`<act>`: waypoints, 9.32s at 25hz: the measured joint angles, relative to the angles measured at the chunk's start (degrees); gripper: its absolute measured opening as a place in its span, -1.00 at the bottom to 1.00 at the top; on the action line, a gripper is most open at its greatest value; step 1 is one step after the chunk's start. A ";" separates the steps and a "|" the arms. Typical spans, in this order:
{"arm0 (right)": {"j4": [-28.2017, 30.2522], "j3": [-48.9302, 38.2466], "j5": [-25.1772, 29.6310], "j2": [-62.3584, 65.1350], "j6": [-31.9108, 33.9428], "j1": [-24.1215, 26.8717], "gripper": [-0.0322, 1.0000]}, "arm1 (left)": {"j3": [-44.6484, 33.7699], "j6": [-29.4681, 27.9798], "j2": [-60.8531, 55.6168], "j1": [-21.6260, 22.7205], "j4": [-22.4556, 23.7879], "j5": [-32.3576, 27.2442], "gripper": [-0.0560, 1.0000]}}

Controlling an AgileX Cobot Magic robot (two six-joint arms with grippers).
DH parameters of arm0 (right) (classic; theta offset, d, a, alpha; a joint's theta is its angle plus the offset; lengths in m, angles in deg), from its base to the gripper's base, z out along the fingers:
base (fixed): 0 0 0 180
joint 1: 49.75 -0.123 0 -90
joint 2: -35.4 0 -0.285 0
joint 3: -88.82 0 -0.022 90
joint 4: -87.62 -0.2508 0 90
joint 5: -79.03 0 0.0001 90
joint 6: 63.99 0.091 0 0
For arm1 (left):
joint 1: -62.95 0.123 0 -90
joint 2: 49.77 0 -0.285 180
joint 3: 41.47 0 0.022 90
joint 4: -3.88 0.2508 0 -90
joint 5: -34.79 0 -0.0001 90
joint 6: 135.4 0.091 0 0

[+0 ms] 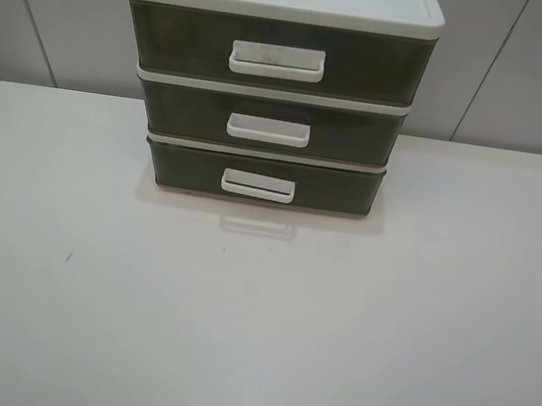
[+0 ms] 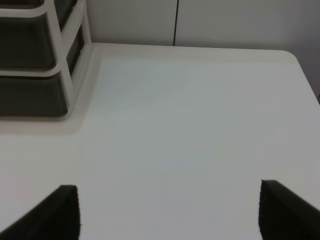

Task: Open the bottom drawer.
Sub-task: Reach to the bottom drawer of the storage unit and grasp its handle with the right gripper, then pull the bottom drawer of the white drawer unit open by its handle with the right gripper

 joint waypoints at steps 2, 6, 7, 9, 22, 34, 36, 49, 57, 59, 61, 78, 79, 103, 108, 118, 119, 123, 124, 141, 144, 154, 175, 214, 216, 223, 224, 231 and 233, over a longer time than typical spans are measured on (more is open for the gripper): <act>0.06 0.00 0.00 0.00 0.05 0.00 0.45 | 0.00 0.00 0.00 0.00 0.00 0.00 0.52; 0.18 0.00 0.00 0.00 0.11 0.00 0.45 | 0.00 0.00 0.00 0.00 0.00 0.00 0.52; 0.18 0.00 0.00 0.00 0.11 0.00 0.45 | 0.00 0.00 0.00 0.00 0.00 0.00 0.52; 0.18 0.00 0.00 0.00 0.17 0.00 0.45 | 0.00 0.00 0.00 0.00 0.00 0.00 0.52; 1.86 1.96 -0.18 -13.63 0.22 -5.94 0.45 | 0.00 0.00 0.00 0.00 0.00 0.00 0.52; 11.10 18.40 -10.72 -54.07 0.22 -19.53 0.45 | 0.00 0.00 0.00 0.00 0.00 0.00 0.52; 11.34 18.40 -12.94 -57.63 0.22 -20.77 0.45 | 0.00 0.00 0.00 0.00 0.00 0.00 0.52; 21.54 18.31 -39.19 -86.22 -0.06 -34.58 0.45 | 0.00 0.00 0.00 0.00 0.00 0.00 0.52; 39.31 11.30 -56.55 -96.88 -0.19 -40.58 0.45 | 0.00 0.00 0.00 0.00 0.00 0.00 0.52; 42.58 11.06 -57.63 -99.09 -0.19 -40.58 0.45 | 0.00 0.00 0.00 0.00 0.00 0.00 0.52; 45.85 11.06 -58.94 -101.76 -0.19 -40.47 0.45 | 0.00 0.00 0.00 0.00 0.00 0.00 0.52; 1.52 10.99 -72.57 -106.35 -56.09 -40.38 0.45 | 0.00 0.00 0.00 0.00 0.00 0.00 0.52; -1.12 10.99 -73.94 -106.35 -58.54 -40.38 0.45 | 0.00 0.00 0.00 0.00 0.00 0.00 0.52; -28.99 15.05 -91.79 -115.91 -83.99 -44.12 0.45 | 0.00 0.00 0.00 0.00 0.00 0.00 0.52; -28.99 15.12 -92.25 -117.29 -84.03 -44.00 0.45 | 0.00 0.00 0.00 0.00 0.00 0.00 0.52; -29.25 16.42 -94.79 -119.52 -84.21 -43.85 0.45 | 0.00 0.00 0.00 0.00 0.00 0.00 0.52; -29.31 16.93 -94.72 -119.58 -84.21 -43.85 0.45 | 0.00 0.00 0.00 0.00 0.00 0.00 0.52; -29.31 18.48 -94.05 -120.74 -84.21 -43.85 0.45 | 0.00 0.00 0.00 0.00 0.00 0.00 0.52; -29.31 18.54 -93.82 -120.95 -84.21 -43.85 0.45 | 0.00 0.00 0.00 0.00 0.00 0.00 0.52; -29.21 19.04 -94.99 -122.58 -84.05 -43.85 0.43 | 0.00 0.00 0.00 0.00 0.00 0.00 0.52; -29.21 19.04 -94.99 -122.84 -84.03 -43.85 0.31 | 0.00 0.00 0.00 0.00 0.00 0.00 0.52; -29.38 19.09 -98.23 -122.92 -83.98 -43.83 -0.68 | 0.00 0.00 0.00 0.00 0.00 0.00 0.52; -32.07 16.44 -92.82 -118.43 -83.98 -45.38 -0.73 | 0.00 0.00 0.00 0.00 0.00 0.00 0.52; -47.93 7.24 -90.65 -110.91 -84.43 -59.40 -0.74 | 0.00 0.00 0.00 0.00 0.00 0.00 0.52; -48.59 7.09 -90.71 -110.86 -84.43 -60.22 -0.74 | 0.00 0.00 0.00 0.00 0.00 0.00 0.52; -50.12 7.09 -90.70 -110.86 -84.43 -61.13 -0.74 | 0.00 0.00 0.00 0.00 0.00 0.00 0.52; -50.14 7.09 -90.70 -110.86 -84.43 -61.13 -0.74 | 0.00 0.00 0.00 0.00 0.00 0.00 0.52; -50.14 7.09 -89.86 -110.86 -84.43 -61.13 -0.31 | 0.00 0.00 0.00 0.00 0.00 0.00 0.52; -49.90 7.09 -89.75 -110.86 -84.42 -61.13 -0.11 | 0.00 0.00 0.00 0.00 0.00 0.00 0.52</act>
